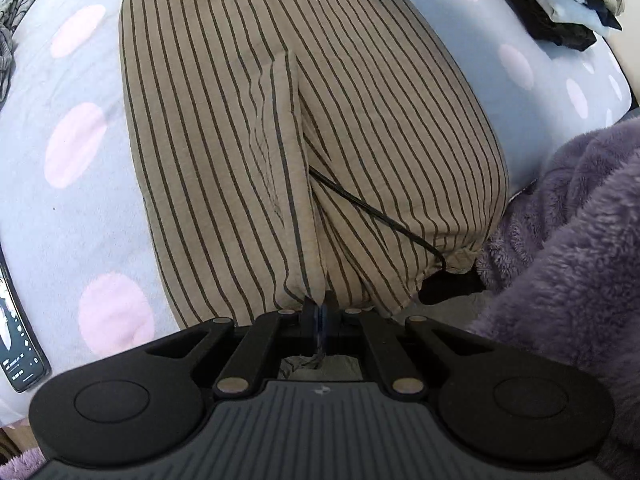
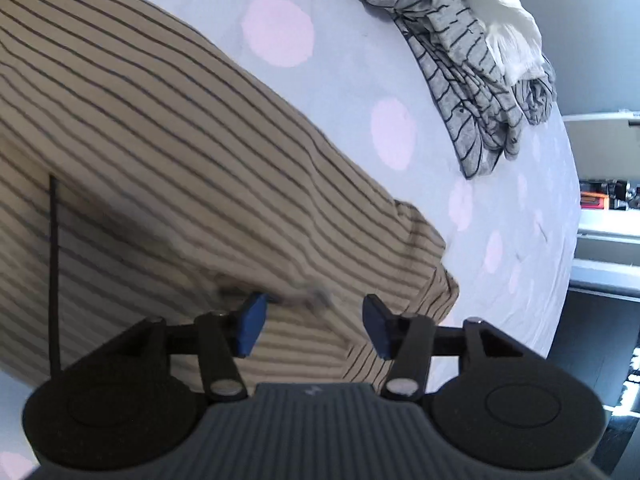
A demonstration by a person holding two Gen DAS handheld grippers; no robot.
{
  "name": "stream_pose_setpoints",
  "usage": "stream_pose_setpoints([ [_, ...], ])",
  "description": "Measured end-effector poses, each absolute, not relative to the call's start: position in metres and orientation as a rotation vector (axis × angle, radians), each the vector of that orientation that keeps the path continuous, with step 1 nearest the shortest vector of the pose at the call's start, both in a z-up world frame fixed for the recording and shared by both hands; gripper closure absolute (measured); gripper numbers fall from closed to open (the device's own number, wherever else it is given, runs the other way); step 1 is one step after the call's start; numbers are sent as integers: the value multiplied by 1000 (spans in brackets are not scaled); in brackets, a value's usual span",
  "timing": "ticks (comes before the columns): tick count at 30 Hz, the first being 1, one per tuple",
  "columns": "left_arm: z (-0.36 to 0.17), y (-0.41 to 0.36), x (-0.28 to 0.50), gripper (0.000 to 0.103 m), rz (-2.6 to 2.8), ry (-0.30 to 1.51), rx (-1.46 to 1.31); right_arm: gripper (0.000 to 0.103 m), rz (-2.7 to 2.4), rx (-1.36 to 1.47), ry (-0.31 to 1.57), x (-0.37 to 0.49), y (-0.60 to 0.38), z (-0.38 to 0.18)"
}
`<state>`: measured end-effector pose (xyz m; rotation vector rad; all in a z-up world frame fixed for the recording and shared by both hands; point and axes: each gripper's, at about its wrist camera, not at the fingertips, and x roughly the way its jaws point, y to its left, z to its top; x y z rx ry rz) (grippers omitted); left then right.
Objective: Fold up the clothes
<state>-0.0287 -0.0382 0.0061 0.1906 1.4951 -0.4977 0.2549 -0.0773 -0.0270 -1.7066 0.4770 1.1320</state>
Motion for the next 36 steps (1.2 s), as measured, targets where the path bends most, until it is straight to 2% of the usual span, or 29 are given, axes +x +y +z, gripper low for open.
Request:
stream_pose_setpoints([
  [8, -2, -38, -28, 103, -521, 1462, 203, 46, 1052, -1534, 511, 218, -122, 60],
  [14, -6, -49, -38, 103, -503, 1445, 269, 46, 962, -1412, 528, 154, -166, 138],
  [22, -26, -53, -45, 103, -538, 1421, 186, 42, 882, -1158, 571, 44, -226, 222],
  [25, -32, -51, -48, 99, -546, 1435, 154, 42, 829, -1087, 534, 3, -235, 231],
  [29, -32, -48, -59, 82, -620, 1462, 120, 42, 745, -943, 546, -43, -240, 226],
  [36, -15, -24, -75, 77, -582, 1366, 92, 42, 569, -641, 638, -97, -242, 162],
])
